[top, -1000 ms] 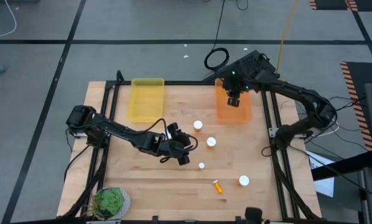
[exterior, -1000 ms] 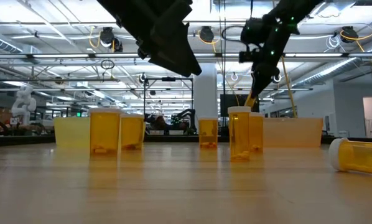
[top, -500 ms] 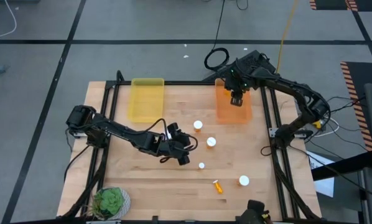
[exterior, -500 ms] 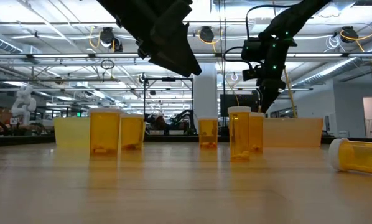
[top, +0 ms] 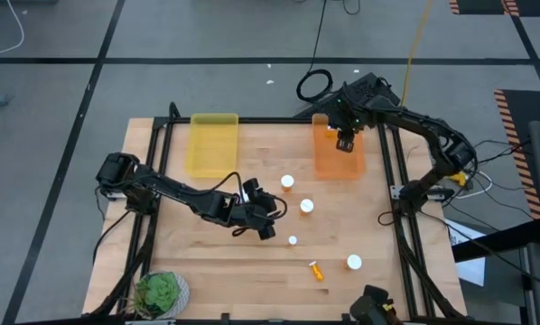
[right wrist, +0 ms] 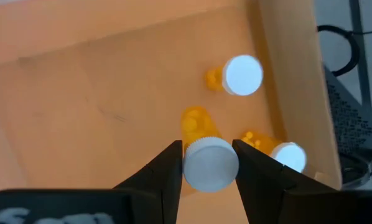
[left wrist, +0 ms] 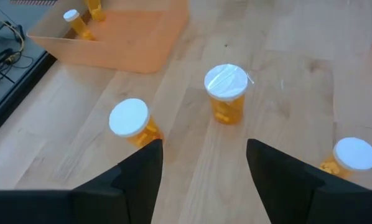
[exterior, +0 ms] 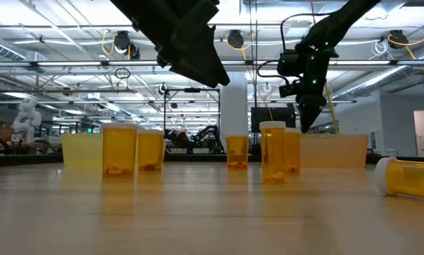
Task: Pick and place medicine bottles into bin by pill shape (circle, oval)
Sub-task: Put the small orange pill bottle into the orange bin
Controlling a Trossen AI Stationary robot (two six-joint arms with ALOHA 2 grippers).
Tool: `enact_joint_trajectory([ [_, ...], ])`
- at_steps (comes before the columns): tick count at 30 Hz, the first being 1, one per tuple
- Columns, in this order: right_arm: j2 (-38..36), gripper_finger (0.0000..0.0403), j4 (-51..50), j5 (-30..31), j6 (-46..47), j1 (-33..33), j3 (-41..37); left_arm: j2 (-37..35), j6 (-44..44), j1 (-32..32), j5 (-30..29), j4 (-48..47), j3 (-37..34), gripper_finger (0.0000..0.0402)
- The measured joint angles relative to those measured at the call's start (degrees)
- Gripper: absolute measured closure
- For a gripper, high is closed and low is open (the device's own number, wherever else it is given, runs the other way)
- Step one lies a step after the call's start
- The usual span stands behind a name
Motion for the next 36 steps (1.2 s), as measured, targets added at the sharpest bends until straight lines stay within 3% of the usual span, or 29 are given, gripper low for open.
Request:
enact_joint_trajectory([
  [15, 5.0, 0.0277, -2.2, 1.8, -0.3, -1.2, 0.0, 0.0, 0.0, 0.0, 0.4, 0.0, 0.0, 0.0165],
  [36, 5.2, 0.0277, -4.7, 3.1, 0.6, -3.0, 0.0, 0.0, 0.0, 0.0, 0.4, 0.0, 0.0, 0.0165],
])
